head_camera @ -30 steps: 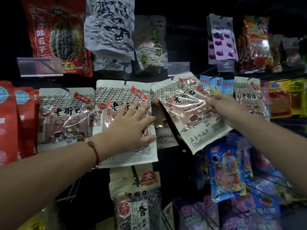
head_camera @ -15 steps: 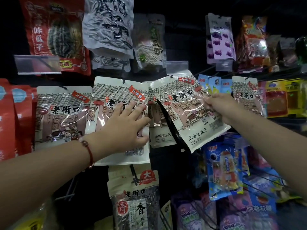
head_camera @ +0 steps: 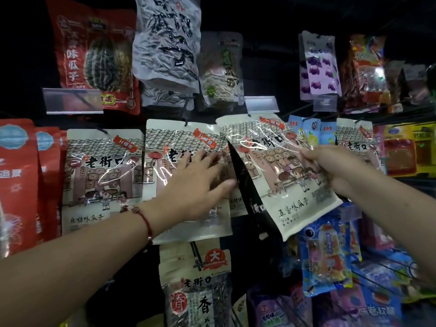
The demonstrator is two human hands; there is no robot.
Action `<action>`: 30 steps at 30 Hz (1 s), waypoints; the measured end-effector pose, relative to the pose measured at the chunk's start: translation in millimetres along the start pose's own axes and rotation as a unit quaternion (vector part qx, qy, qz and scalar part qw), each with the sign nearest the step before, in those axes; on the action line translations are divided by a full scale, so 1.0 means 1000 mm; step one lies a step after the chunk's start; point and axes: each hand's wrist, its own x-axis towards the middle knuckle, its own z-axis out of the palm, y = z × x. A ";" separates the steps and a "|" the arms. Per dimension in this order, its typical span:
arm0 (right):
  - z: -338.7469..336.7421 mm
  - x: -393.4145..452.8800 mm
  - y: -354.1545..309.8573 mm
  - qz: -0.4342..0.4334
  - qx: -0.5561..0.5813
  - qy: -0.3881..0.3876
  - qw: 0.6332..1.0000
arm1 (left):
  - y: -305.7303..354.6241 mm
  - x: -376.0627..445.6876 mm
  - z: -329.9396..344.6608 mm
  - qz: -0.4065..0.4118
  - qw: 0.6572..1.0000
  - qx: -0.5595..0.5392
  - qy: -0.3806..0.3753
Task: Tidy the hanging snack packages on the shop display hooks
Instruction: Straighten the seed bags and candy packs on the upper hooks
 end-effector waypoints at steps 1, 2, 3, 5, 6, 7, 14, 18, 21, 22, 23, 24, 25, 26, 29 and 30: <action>0.001 -0.005 0.001 -0.001 0.007 -0.012 1.000 | 0.007 -0.002 -0.005 -0.014 0.995 -0.092 0.017; 0.003 -0.009 0.003 0.002 0.014 -0.023 1.000 | 0.015 -0.004 -0.012 -0.029 0.982 -0.188 0.021; 0.004 -0.011 0.006 0.010 0.026 -0.028 0.999 | 0.021 -0.009 -0.015 -0.045 0.958 -0.283 0.008; 0.011 -0.017 0.013 0.034 0.056 -0.038 0.997 | 0.044 -0.012 -0.026 -0.092 0.884 -0.457 -0.041; 0.015 -0.020 0.018 0.040 0.067 -0.045 0.996 | 0.052 -0.012 -0.029 -0.116 0.843 -0.522 -0.063; 0.019 -0.023 0.023 0.040 0.071 -0.054 0.995 | 0.058 -0.012 -0.030 -0.140 0.810 -0.564 -0.077; 0.043 -0.048 0.065 0.049 0.013 -0.185 0.981 | 0.042 -0.042 0.000 -0.337 0.696 -0.634 -0.010; 0.045 -0.044 0.073 0.046 -0.056 -0.207 0.976 | 0.039 -0.055 0.012 -0.367 0.690 -0.624 0.008; 0.049 -0.028 0.063 0.032 -0.013 -0.154 0.987 | 0.043 -0.064 0.021 -0.350 0.723 -0.595 0.018; 0.051 -0.019 0.060 0.024 -0.015 -0.127 0.992 | 0.045 -0.068 0.024 -0.341 0.741 -0.579 0.016; 0.054 -0.013 0.057 0.011 -0.033 -0.105 0.994 | 0.048 -0.072 0.026 -0.336 0.757 -0.561 0.009; 0.058 -0.006 0.056 -0.005 -0.049 -0.090 0.995 | 0.050 -0.076 0.030 -0.333 0.769 -0.546 -0.002; 0.062 0.000 0.056 -0.009 -0.057 -0.075 0.995 | 0.051 -0.080 0.033 -0.332 0.779 -0.532 -0.014; 0.067 0.006 0.057 -0.005 -0.060 -0.064 0.996 | 0.050 -0.086 0.036 -0.327 0.786 -0.525 -0.023; 0.079 0.018 0.061 0.007 -0.081 -0.037 0.996 | 0.039 -0.098 0.039 -0.320 0.796 -0.514 -0.013; 0.082 0.020 0.062 0.008 -0.087 -0.032 0.996 | 0.035 -0.101 0.036 -0.319 0.795 -0.515 -0.008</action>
